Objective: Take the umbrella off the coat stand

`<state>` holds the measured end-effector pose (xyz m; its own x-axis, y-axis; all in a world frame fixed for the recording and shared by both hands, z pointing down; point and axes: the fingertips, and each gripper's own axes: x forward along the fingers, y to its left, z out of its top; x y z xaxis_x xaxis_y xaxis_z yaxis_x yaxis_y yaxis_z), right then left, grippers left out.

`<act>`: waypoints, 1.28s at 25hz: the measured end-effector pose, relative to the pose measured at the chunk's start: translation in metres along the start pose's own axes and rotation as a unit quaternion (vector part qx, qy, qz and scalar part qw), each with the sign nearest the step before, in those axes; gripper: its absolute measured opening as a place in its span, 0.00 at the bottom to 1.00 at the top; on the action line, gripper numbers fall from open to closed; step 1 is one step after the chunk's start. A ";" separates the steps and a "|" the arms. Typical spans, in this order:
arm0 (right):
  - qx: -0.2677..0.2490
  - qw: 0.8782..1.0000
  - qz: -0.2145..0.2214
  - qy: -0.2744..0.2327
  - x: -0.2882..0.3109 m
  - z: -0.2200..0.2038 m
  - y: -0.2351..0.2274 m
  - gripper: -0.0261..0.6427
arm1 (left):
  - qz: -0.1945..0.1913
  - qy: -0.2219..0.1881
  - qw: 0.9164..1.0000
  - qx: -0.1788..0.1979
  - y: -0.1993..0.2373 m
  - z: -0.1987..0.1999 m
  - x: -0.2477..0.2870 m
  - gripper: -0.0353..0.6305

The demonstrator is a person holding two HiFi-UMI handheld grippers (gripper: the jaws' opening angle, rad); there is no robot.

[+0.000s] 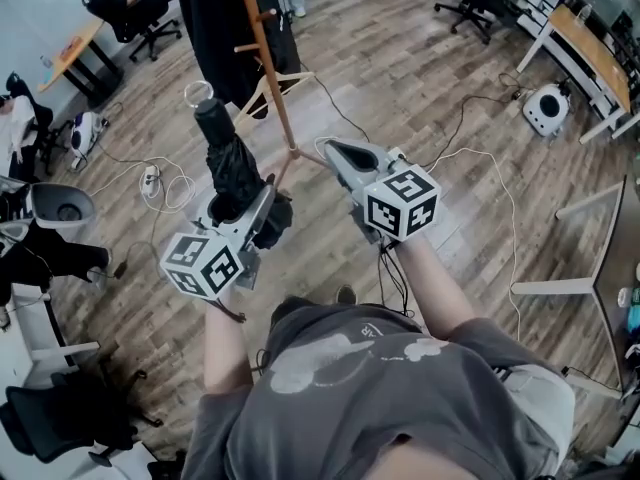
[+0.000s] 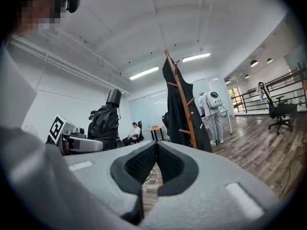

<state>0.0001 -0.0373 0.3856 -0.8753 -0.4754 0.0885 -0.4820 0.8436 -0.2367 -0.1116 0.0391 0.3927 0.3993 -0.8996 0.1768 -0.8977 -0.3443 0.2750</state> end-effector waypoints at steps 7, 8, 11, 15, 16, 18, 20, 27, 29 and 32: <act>0.007 1.000 -0.026 -0.006 -0.005 -0.010 0.010 0.03 | -0.013 0.004 1.000 -0.006 0.005 -0.011 -0.014 0.47; 0.001 1.000 -0.031 -0.005 -0.004 -0.011 0.015 0.03 | -0.015 0.007 1.000 -0.006 0.007 -0.012 -0.019 0.47; -0.017 0.999 -0.034 -0.001 0.002 -0.014 0.037 0.03 | -0.020 0.013 1.000 0.001 0.014 -0.012 -0.035 0.47; -0.021 0.999 -0.038 0.004 0.005 -0.020 0.061 0.03 | -0.029 0.013 1.000 -0.001 0.021 -0.013 -0.055 0.47; -0.021 0.999 -0.038 0.006 0.005 -0.022 0.067 0.03 | -0.030 0.013 0.999 -0.002 0.022 -0.014 -0.061 0.47; -0.024 0.999 -0.038 0.009 0.004 -0.028 0.081 0.03 | -0.032 0.014 0.999 -0.003 0.024 -0.018 -0.073 0.47; -0.025 0.999 -0.041 0.012 0.001 -0.034 0.095 0.03 | -0.036 0.017 0.999 -0.003 0.025 -0.024 -0.087 0.47; -0.026 0.998 -0.053 0.015 -0.004 -0.046 0.139 0.03 | -0.047 0.021 0.999 -0.009 0.030 -0.037 -0.131 0.47; -0.027 0.998 -0.055 0.014 -0.007 -0.050 0.152 0.03 | -0.050 0.022 0.998 -0.011 0.030 -0.041 -0.143 0.47; -0.029 0.998 -0.057 0.013 -0.010 -0.055 0.170 0.03 | -0.053 0.023 0.998 -0.013 0.029 -0.047 -0.161 0.47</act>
<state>-0.0753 0.1251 0.3976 -0.8154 -0.5625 0.1371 -0.5787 0.7981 -0.1677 -0.1934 0.1862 0.4163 0.5003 -0.8451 0.1887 -0.8453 -0.4294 0.3180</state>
